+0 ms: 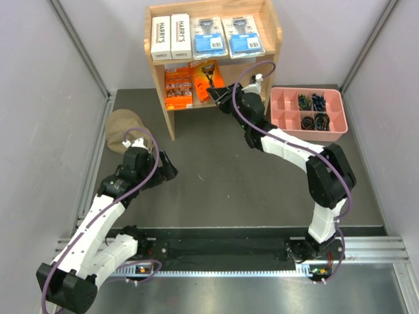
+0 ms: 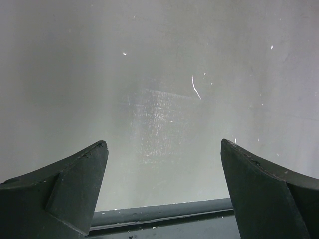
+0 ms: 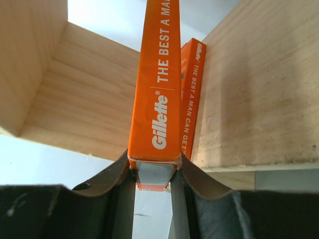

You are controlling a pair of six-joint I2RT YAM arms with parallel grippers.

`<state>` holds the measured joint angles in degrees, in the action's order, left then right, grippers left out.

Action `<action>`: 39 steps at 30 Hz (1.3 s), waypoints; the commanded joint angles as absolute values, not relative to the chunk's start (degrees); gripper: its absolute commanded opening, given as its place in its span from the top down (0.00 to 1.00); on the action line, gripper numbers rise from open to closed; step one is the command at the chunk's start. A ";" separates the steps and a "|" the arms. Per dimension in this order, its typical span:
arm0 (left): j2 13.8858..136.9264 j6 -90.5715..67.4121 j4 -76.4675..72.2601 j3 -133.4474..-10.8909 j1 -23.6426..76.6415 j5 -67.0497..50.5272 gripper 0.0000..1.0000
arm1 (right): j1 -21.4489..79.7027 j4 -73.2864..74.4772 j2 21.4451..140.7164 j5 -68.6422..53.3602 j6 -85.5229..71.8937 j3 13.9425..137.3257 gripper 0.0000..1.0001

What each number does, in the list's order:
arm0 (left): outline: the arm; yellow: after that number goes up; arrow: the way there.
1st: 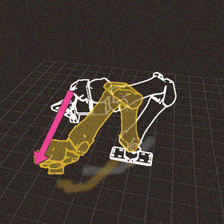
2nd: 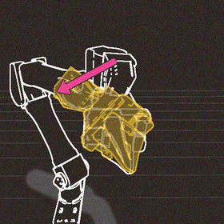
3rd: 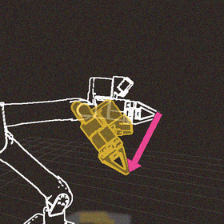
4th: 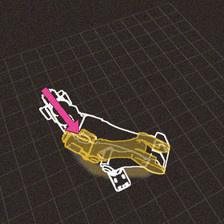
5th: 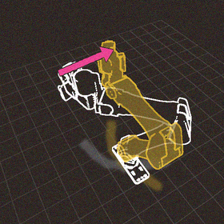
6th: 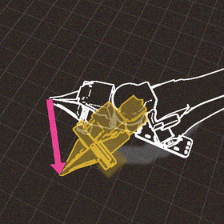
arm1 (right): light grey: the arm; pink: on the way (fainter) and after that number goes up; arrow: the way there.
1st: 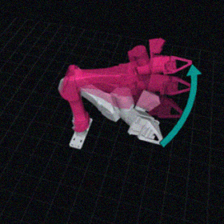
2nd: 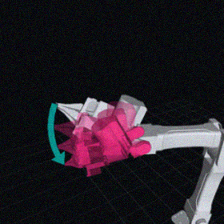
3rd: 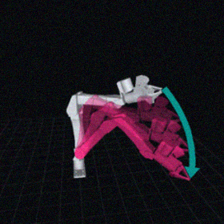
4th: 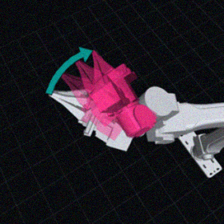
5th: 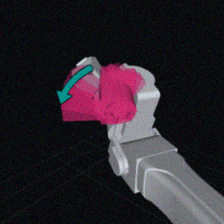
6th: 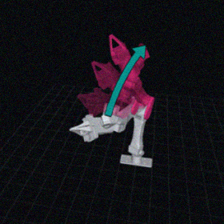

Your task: Place and organize the shaving razors onto the shelf

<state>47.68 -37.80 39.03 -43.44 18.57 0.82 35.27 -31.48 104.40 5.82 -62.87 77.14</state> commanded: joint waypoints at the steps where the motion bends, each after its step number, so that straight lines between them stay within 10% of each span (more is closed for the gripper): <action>1: 46.23 -38.06 37.88 -42.89 18.54 0.26 0.01 | 34.72 -33.75 105.90 7.11 -65.21 82.61 0.86; 29: 45.18 -37.44 36.91 -40.87 18.54 -4.31 0.01 | 35.24 -24.88 112.77 5.80 -73.21 88.16 0.75; 39: 44.83 -37.18 36.91 -40.61 18.54 -4.92 0.01 | 35.16 -18.13 110.30 -1.74 -72.69 86.92 0.42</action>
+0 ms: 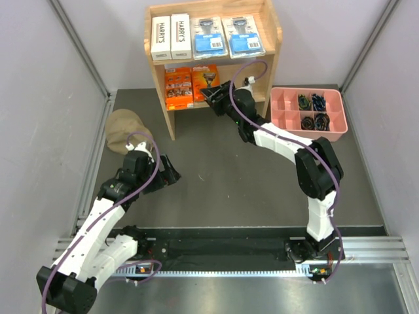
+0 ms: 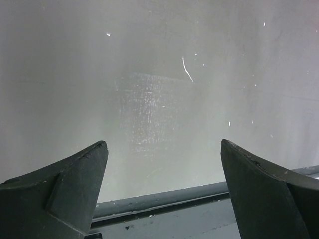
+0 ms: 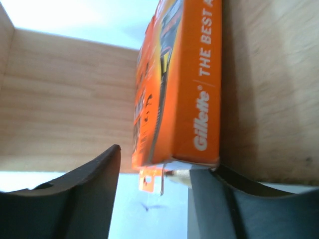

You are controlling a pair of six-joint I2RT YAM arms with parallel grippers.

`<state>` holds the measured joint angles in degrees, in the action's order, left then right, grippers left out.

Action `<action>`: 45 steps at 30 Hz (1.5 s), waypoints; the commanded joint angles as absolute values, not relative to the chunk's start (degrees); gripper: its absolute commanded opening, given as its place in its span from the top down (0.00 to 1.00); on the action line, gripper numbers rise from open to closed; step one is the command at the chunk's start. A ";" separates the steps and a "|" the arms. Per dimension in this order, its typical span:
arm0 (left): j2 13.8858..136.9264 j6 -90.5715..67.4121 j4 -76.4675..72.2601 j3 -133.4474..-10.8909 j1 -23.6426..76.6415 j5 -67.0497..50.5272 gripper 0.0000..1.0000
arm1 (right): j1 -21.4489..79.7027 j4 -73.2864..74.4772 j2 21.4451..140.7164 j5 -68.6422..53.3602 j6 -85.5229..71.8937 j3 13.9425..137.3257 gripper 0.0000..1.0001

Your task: Place and organize the shaving razors onto the shelf

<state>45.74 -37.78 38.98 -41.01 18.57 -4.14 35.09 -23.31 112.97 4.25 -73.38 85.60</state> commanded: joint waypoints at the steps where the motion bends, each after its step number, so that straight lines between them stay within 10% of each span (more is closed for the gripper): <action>1: 44.74 -37.26 36.91 -40.52 18.54 -4.92 0.01 | 35.07 -17.06 110.30 -2.45 -72.69 87.27 0.40; 26: 43.51 -37.62 36.74 -39.90 18.54 -6.42 0.01 | 34.45 -12.04 102.48 -7.20 -70.40 81.74 0.08; 45: 45.00 -36.39 35.16 -42.01 18.54 -6.94 0.01 | 37.61 -9.24 97.04 -9.76 -63.30 80.07 0.01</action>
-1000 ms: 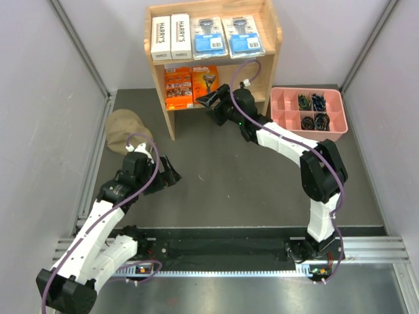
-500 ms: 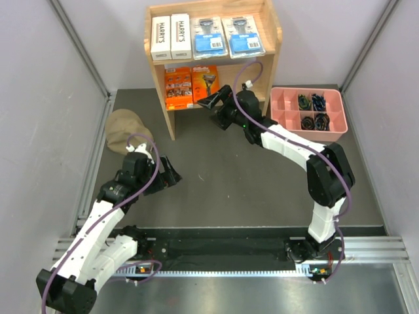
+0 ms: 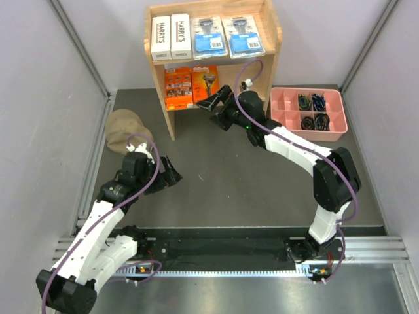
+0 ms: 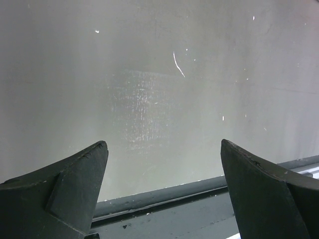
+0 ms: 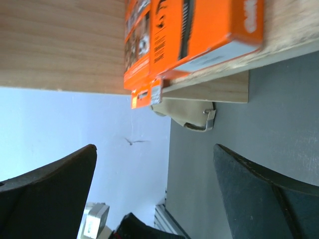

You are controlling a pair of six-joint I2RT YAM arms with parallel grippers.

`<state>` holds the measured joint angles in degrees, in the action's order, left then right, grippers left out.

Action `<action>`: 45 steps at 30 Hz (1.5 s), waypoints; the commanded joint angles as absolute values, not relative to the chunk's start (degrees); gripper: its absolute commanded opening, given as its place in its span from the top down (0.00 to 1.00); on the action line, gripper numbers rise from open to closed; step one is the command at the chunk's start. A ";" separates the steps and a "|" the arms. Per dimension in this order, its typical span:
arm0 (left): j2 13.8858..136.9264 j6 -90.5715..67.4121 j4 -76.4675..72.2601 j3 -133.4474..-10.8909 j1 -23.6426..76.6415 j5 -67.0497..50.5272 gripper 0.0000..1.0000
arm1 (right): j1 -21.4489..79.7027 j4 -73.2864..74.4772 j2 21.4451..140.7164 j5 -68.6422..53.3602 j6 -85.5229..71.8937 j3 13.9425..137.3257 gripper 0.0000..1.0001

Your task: Place and organize the shaving razors onto the shelf

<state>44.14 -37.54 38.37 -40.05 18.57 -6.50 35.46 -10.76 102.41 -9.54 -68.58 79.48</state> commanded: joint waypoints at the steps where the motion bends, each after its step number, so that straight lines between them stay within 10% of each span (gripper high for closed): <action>1: 45.26 -36.21 35.07 -42.27 18.54 -6.86 0.01 | 38.14 -8.36 95.99 -9.23 -62.32 80.16 0.01; 28: 54.93 -31.38 34.72 -50.80 18.54 -2.29 0.01 | 44.65 43.15 60.13 22.84 -38.93 59.87 0.01; 45: 55.90 -30.59 35.16 -51.07 18.54 -1.58 0.01 | 32.52 44.83 44.56 12.04 -43.33 44.30 0.01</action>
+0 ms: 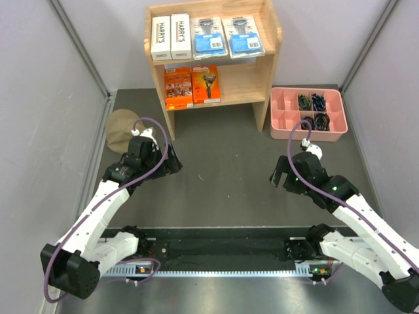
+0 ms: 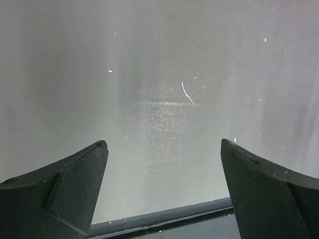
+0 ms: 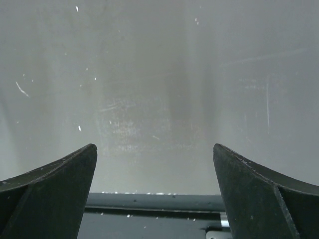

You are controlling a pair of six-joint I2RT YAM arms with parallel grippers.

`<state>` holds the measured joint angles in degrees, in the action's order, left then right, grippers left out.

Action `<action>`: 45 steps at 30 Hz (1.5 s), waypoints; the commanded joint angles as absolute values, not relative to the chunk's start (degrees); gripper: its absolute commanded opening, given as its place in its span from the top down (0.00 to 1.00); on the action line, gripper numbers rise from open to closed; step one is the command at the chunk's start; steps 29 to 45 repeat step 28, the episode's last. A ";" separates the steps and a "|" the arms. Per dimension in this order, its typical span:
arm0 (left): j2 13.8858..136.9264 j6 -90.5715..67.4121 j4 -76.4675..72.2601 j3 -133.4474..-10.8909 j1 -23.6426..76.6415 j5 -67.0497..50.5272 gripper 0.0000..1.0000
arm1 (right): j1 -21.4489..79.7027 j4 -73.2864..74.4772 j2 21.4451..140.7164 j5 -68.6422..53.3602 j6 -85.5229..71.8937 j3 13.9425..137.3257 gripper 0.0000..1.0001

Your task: Place and organize the shaving razors onto the shelf

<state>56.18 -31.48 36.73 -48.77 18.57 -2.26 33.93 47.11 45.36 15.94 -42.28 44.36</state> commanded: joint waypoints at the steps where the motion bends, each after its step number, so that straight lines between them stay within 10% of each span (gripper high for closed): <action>1: 55.99 -30.59 35.07 -51.06 18.54 -1.50 0.01 | 32.43 44.65 44.82 11.95 -43.33 44.21 0.01; 45: 52.47 -28.13 30.42 -48.26 18.54 -2.72 0.01 | 32.43 40.08 47.02 11.07 -43.77 42.80 0.01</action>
